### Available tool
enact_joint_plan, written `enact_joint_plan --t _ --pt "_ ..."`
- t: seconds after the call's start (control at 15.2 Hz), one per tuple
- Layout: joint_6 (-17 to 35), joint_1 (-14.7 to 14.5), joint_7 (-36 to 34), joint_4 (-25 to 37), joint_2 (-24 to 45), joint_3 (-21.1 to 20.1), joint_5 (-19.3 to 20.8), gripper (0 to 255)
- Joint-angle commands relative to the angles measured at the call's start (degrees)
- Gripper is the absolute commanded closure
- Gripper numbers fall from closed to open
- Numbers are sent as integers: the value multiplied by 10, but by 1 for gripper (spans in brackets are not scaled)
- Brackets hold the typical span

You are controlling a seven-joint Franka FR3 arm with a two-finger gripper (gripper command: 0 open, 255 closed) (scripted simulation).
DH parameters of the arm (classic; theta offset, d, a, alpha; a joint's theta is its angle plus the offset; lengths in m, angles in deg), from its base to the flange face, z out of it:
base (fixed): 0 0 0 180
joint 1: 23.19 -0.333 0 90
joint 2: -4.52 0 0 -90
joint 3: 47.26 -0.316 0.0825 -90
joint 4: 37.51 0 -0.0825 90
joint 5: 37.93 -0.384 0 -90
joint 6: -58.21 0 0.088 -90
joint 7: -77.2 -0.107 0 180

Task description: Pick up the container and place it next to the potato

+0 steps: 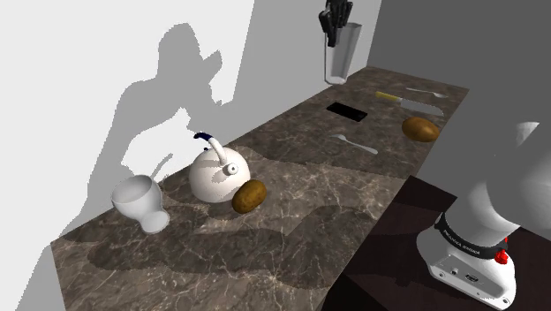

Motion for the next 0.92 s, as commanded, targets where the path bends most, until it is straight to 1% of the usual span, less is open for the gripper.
enact_joint_plan --t 0.0,0.46,0.86 --pt "-4 -12 -27 14 13 -15 -4 255" --pt "-27 -50 -106 99 85 -60 -16 255" --pt "-60 -85 -169 210 171 -91 -19 255"
